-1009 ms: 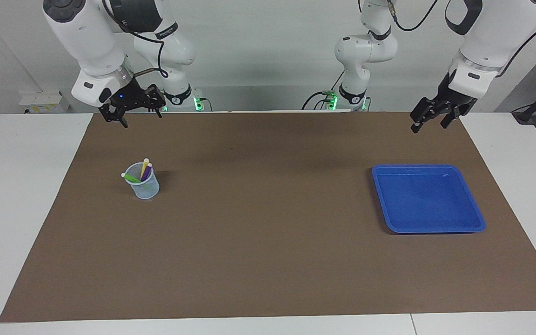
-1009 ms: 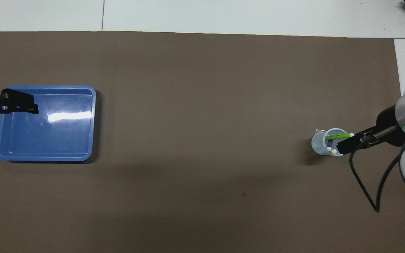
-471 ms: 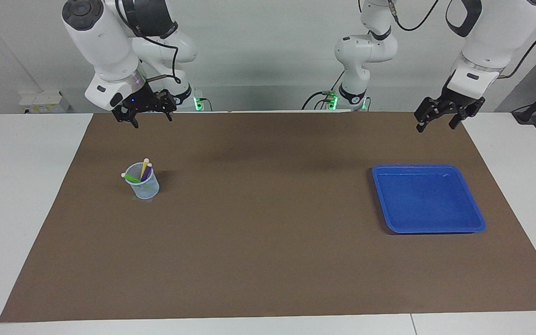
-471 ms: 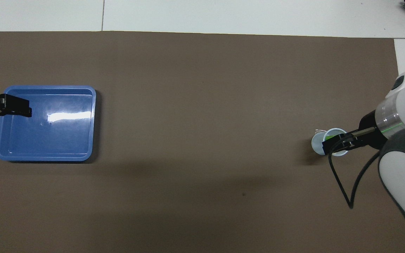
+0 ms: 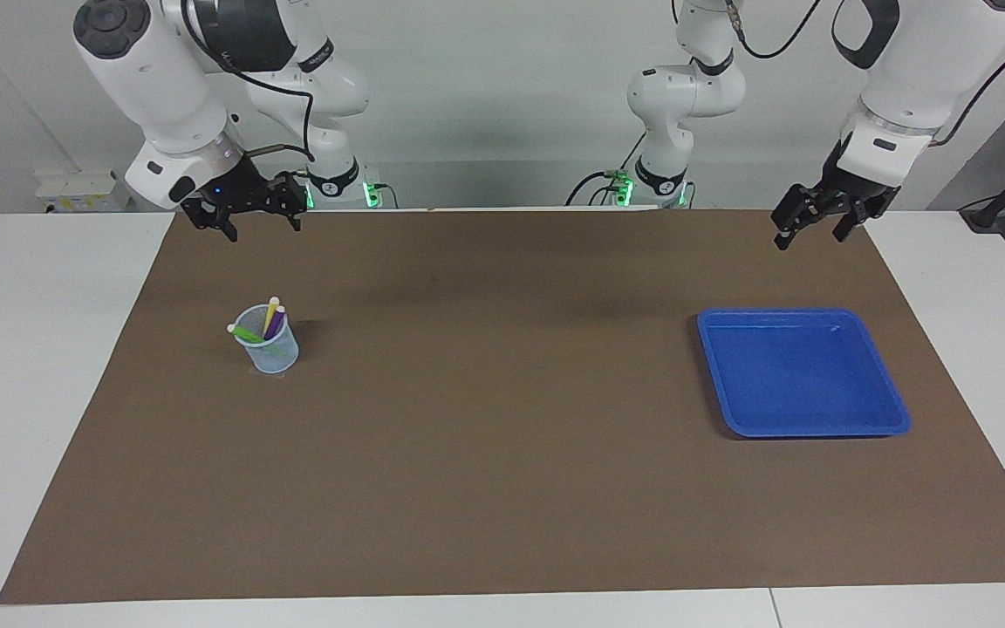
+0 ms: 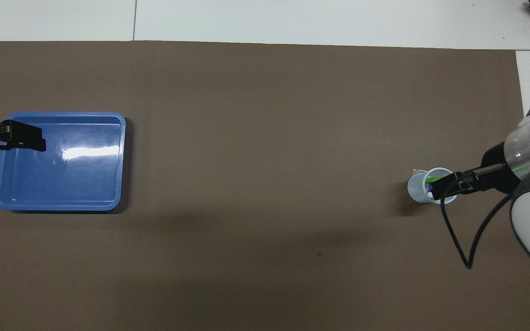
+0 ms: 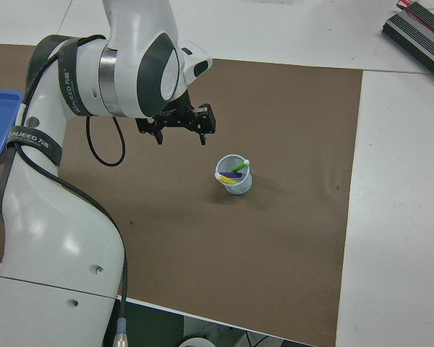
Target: Transfer and insert pens with both arms
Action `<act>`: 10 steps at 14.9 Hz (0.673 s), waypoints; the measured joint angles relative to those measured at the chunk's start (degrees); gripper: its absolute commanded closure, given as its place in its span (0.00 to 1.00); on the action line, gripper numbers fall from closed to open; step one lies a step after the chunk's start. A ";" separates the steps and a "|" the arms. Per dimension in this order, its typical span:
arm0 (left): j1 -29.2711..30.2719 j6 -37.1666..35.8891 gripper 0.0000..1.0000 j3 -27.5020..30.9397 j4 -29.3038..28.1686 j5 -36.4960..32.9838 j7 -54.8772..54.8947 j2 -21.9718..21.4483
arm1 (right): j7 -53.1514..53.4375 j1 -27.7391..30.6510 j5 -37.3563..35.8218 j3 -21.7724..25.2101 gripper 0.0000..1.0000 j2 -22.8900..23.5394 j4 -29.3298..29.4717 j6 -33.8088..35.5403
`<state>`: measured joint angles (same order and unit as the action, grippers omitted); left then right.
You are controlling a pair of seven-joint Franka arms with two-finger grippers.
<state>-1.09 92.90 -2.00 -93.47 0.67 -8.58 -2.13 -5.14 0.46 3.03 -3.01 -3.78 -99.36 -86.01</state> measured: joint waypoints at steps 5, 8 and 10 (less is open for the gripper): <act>0.00 0.86 0.00 0.04 0.10 0.00 -0.04 -0.01 | 0.00 0.00 0.00 0.06 0.00 0.74 1.23 -0.16; 0.25 0.97 0.00 0.12 0.13 0.00 0.46 -0.05 | 0.01 0.07 0.00 0.13 0.00 1.32 1.75 -0.22; 0.99 0.97 0.00 -0.44 0.13 0.00 1.50 -0.05 | 0.04 0.16 0.00 0.19 0.00 1.44 1.80 -0.34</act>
<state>-0.10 93.87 -2.44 -93.34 0.67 -7.07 -2.17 -5.11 0.61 3.03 -2.82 -2.34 -97.56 -86.35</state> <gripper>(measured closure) 0.000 0.000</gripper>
